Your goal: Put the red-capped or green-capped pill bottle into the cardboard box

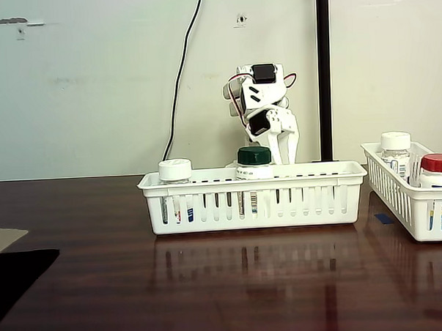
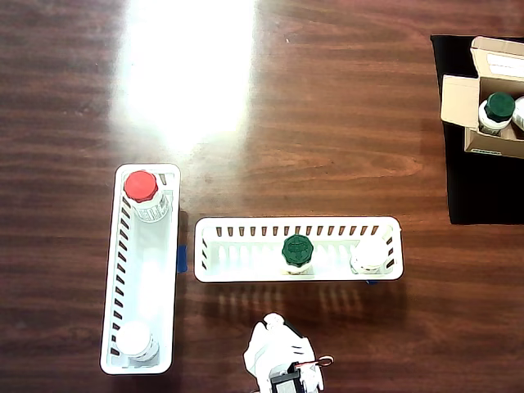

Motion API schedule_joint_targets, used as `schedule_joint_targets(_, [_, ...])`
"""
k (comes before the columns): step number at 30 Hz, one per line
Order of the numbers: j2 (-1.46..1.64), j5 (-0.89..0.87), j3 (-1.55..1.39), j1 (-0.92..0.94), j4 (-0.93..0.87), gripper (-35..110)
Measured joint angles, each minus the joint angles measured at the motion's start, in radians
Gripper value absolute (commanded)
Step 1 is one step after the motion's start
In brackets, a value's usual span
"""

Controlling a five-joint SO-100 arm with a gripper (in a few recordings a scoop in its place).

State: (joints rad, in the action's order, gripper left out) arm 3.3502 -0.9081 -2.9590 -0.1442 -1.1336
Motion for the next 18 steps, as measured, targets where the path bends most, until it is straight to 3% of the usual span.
schedule_joint_targets(9, [0.0, 0.137, 0.0, 0.0, 0.0, 1])
schedule_joint_targets(18, [0.0, 0.156, 0.0, 0.0, 0.0, 1])
